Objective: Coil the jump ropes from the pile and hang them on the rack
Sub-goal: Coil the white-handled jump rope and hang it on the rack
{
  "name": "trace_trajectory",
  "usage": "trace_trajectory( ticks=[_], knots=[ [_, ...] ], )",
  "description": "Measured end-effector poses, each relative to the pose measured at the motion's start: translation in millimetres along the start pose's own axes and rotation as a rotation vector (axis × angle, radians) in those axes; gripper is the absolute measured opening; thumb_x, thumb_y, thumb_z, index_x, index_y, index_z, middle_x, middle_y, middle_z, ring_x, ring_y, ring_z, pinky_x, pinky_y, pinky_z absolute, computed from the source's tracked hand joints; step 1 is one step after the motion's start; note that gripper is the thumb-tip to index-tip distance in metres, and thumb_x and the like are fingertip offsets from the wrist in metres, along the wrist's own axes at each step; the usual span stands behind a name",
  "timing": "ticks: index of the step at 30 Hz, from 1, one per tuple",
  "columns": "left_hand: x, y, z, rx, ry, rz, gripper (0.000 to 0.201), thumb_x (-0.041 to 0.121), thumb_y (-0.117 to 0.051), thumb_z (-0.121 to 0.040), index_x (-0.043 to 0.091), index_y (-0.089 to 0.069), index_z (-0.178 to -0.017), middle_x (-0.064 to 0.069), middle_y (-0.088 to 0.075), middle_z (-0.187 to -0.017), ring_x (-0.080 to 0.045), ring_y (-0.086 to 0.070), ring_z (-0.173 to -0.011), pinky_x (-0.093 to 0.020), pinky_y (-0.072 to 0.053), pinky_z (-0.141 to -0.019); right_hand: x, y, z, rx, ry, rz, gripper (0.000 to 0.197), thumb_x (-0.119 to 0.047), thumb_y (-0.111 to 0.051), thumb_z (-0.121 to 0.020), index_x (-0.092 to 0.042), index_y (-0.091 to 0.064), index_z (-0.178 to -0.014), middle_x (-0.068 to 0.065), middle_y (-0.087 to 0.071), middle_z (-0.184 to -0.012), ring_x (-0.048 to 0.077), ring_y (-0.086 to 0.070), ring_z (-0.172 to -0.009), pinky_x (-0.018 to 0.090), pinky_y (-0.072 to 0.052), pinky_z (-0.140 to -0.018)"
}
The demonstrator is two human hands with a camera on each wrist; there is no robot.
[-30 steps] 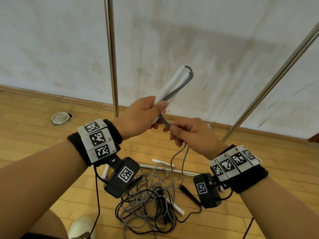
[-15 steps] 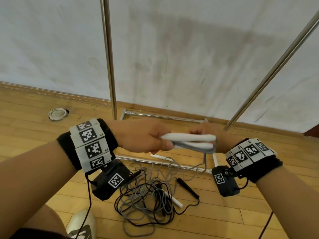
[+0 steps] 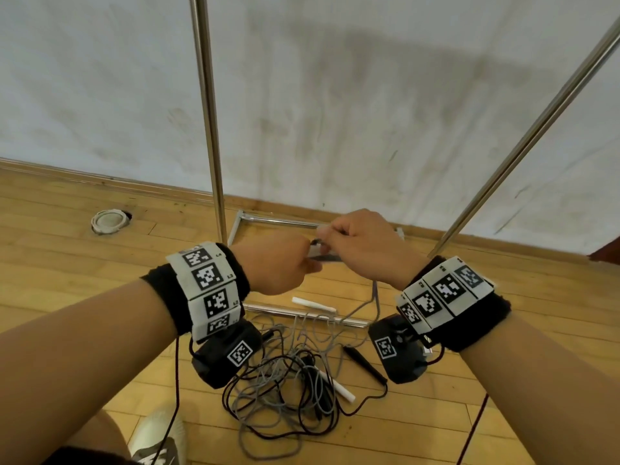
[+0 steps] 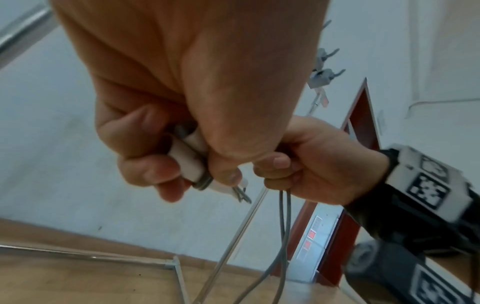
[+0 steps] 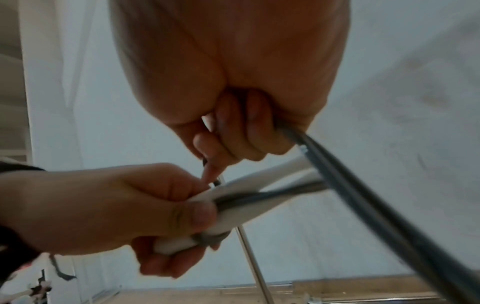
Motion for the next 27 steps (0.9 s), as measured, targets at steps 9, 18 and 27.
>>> trace_trajectory(
  ticks=[9,18,27],
  knots=[
    [-20.3,23.4,9.3,0.191,0.018,0.353,0.023,0.032,-0.044,-0.103,0.030,-0.054,-0.082,0.004,-0.065,-0.076,0.001,-0.057,-0.056,-0.013,-0.043,-0.047,-10.0,-1.5,10.7,-0.017,-0.036,-0.513,0.006,-0.010,-0.061,-0.095,-0.008,-0.065,-0.091,0.001,-0.069,-0.065,0.012,-0.058,-0.050,0.029,-0.050,-0.054],
    [-16.6,40.2,22.7,0.226,0.025,0.574,0.025,0.028,-0.046,-0.104,0.024,-0.056,-0.081,0.019,-0.060,-0.056,0.003,-0.053,-0.050,-0.010,-0.040,-0.049,0.8,-3.4,21.4,-0.032,0.033,-0.566,0.019,-0.008,-0.056,-0.098,-0.015,-0.073,-0.104,0.000,-0.068,-0.069,0.008,-0.049,-0.054,0.019,-0.042,-0.050],
    [-2.2,43.2,32.8,0.125,-0.108,0.710,0.020,0.022,-0.044,-0.104,0.017,-0.056,-0.089,0.008,-0.062,-0.074,-0.007,-0.055,-0.063,-0.021,-0.045,-0.058,20.4,-1.1,33.8,-0.087,0.044,-0.335,0.021,-0.037,-0.054,-0.099,-0.034,-0.075,-0.098,-0.008,-0.057,-0.057,0.003,-0.047,-0.050,0.014,-0.040,-0.054]
  ],
)
Point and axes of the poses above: each hand's wrist, its own z-axis away from the middle knuckle, its own y-axis out of the back of the hand, x = y × z, the point moved 1 cm from there along -z, towards the middle knuckle
